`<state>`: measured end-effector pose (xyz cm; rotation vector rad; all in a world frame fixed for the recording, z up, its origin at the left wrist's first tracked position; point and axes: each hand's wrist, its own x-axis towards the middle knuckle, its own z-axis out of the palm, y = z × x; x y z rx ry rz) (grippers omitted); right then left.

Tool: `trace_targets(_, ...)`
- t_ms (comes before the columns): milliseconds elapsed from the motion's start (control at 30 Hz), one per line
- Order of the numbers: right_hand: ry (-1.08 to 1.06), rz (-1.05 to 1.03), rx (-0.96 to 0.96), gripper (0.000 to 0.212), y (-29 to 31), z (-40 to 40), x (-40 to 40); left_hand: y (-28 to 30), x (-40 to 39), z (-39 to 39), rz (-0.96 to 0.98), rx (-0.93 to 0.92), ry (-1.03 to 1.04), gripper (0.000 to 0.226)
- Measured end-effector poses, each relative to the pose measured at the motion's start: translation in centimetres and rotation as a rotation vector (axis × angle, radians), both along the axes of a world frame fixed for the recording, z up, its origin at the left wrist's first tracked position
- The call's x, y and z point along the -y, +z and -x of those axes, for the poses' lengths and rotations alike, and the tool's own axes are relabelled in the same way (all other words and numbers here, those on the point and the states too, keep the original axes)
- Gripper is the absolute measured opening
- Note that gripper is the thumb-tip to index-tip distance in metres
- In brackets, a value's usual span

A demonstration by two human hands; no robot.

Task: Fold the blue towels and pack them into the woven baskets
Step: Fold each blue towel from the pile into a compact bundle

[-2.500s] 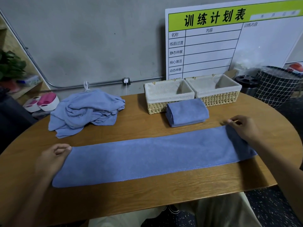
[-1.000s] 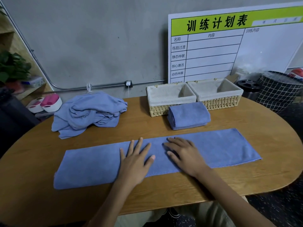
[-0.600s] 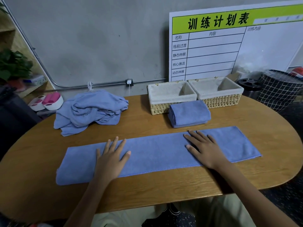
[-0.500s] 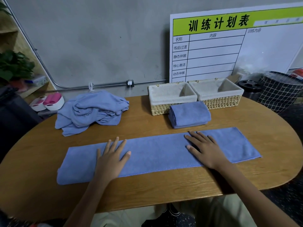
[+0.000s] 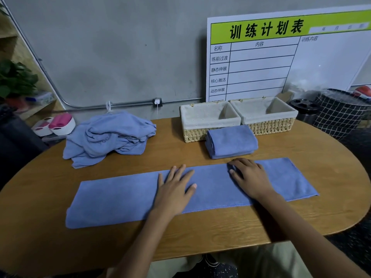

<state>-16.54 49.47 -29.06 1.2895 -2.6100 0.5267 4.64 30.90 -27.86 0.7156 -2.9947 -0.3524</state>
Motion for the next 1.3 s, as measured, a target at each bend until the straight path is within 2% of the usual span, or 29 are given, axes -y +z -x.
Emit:
trace_targets(100,-0.057,0.028,-0.034,0.05,-0.1,2.2,-2.5,-0.1,0.5,-0.4,0.003,0.024,0.005,0.059)
trace_targets(267,-0.173,-0.027,0.019,0.027,0.6,7.6,-7.2,0.2,0.2,-0.1,0.049,0.013,0.027,0.055)
trace_targets(367,-0.157,-0.102,0.085,0.03,1.7,11.0,-9.9,1.2,-1.8,1.7,0.113,-0.163,0.017,0.042)
trace_targets(433,-0.125,-0.109,0.171,0.032,2.7,12.8,-10.7,2.2,-5.1,4.2,0.037,-0.351,-0.103,0.034)
trace_targets(500,-0.078,-0.155,0.241,0.026,3.6,14.1,-10.8,2.9,-9.9,7.6,-0.052,-0.43,-0.29,0.033)
trace_targets(600,0.032,-0.186,0.303,0.016,4.6,14.8,-10.0,3.3,-17.2,12.7,-0.042,-0.333,-0.483,0.037)
trace_targets(700,0.128,-0.159,0.388,0.015,5.1,15.2,-9.6,2.9,-20.9,16.7,0.042,-0.201,-0.519,0.048)
trace_targets(800,0.18,-0.078,0.522,0.014,4.9,16.1,-9.8,2.2,-21.5,18.4,0.069,-0.173,-0.524,0.047)
trace_targets(900,0.23,0.028,0.65,0.016,4.7,16.7,-10.0,2.2,-21.3,18.9,0.104,-0.221,-0.565,0.035)
trace_targets(1000,0.228,0.117,0.762,0.016,4.6,17.1,-10.3,2.8,-21.2,19.1,0.22,-0.196,-0.649,0.024)
trace_targets(1100,0.219,0.168,0.809,0.017,4.3,17.4,-10.5,3.9,-21.2,19.2,0.273,-0.16,-0.709,0.031)
trace_targets(1300,0.233,0.186,0.786,0.016,3.9,17.5,-10.2,4.2,-22.3,19.1,0.344,-0.155,-0.8,0.05)
